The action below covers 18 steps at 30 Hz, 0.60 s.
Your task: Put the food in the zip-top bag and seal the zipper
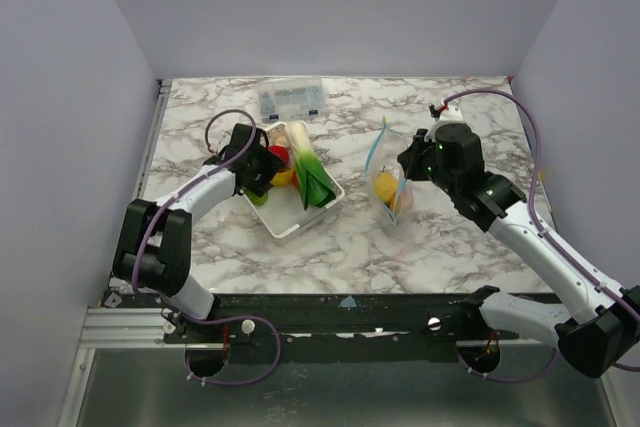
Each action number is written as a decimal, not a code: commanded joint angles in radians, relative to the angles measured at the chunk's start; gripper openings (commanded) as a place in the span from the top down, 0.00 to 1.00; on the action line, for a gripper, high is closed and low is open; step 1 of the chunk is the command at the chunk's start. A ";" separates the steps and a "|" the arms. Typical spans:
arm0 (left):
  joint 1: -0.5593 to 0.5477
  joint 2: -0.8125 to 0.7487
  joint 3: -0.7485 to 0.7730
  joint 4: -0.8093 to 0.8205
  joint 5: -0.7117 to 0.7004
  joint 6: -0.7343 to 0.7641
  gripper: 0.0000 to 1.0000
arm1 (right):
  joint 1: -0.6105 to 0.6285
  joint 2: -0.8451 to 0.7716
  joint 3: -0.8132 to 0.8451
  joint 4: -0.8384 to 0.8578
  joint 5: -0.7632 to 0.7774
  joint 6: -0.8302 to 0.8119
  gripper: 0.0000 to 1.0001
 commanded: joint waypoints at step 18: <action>0.002 0.206 0.375 -0.162 -0.229 0.473 0.32 | -0.007 -0.018 -0.013 0.023 -0.002 -0.005 0.99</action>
